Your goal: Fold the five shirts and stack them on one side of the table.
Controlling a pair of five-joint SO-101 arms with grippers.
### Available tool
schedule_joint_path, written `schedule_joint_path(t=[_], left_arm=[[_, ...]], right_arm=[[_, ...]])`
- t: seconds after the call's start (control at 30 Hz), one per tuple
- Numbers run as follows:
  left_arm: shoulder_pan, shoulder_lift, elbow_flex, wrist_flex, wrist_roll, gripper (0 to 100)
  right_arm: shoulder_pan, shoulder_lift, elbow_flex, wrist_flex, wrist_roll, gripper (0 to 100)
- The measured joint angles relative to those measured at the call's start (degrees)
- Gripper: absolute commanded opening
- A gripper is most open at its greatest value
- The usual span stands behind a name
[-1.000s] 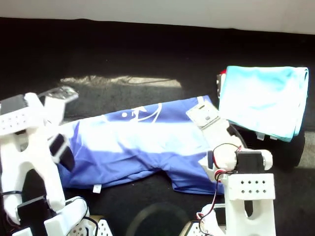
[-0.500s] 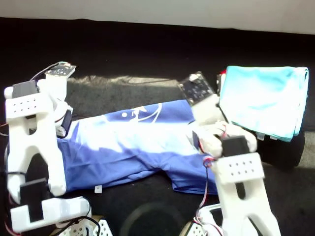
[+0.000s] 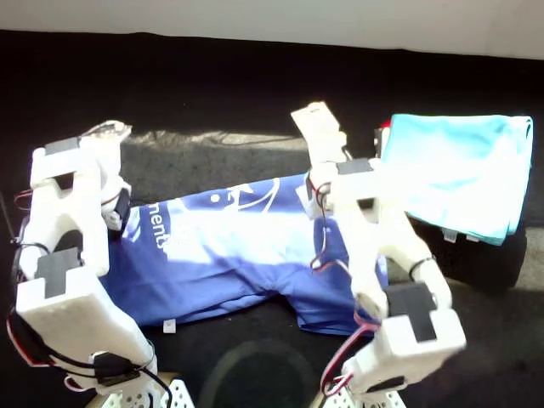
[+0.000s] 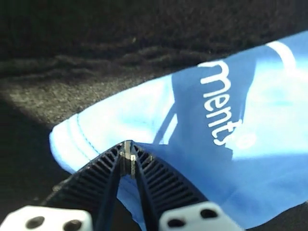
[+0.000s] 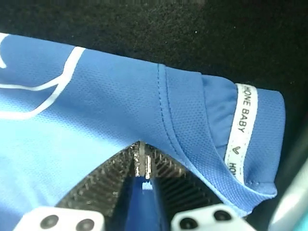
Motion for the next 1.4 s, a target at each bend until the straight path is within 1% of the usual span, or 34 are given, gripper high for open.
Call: schedule_joint_path(t=[0.2, 0.37, 0.5, 0.57, 0.63, 0.7, 0.9, 1.0, 1.07, 1.2, 1.4], left_arm=[[0.00, 12.92, -13.45, 1.23, 0.09, 1], [0.00, 23.82, -29.98, 10.46, 0.09, 1], [0.00, 31.82, -45.36, 18.64, 0.09, 1], [0.09, 35.08, -52.48, 22.77, 0.09, 1], [0.09, 36.92, -57.67, 25.23, 0.09, 1], [0.00, 37.10, -60.04, 25.49, 0.00, 1], [-0.53, 33.67, -61.10, 25.76, 0.00, 1], [-0.53, 29.01, -60.66, 25.85, 0.00, 1], [-0.53, 25.14, -58.11, 26.02, 0.00, 1], [-0.53, 15.47, -48.09, 26.02, 0.00, 1], [-0.26, -3.96, -25.93, 25.23, 0.00, 1]], right_arm=[[5.71, 12.48, -11.43, 0.00, -0.35, 0.7], [8.70, 15.21, -15.74, 0.00, -0.44, 0.7], [8.88, 15.30, -15.91, 0.09, -0.44, 0.7], [8.88, 15.30, -16.62, 2.02, -0.44, 0.7], [8.88, 14.86, -17.05, 4.40, -0.44, 0.7], [8.97, 12.75, -17.05, 6.07, -0.44, 0.7], [8.97, -0.44, -16.00, 7.65, -0.44, 0.7], [8.97, -8.00, -11.52, 7.65, -0.44, 0.7], [8.97, -13.27, -6.86, 7.74, -0.44, 0.7], [8.97, -24.53, 4.31, 7.74, -0.44, 0.7], [8.97, -40.26, 18.55, 7.74, -0.44, 0.7]])
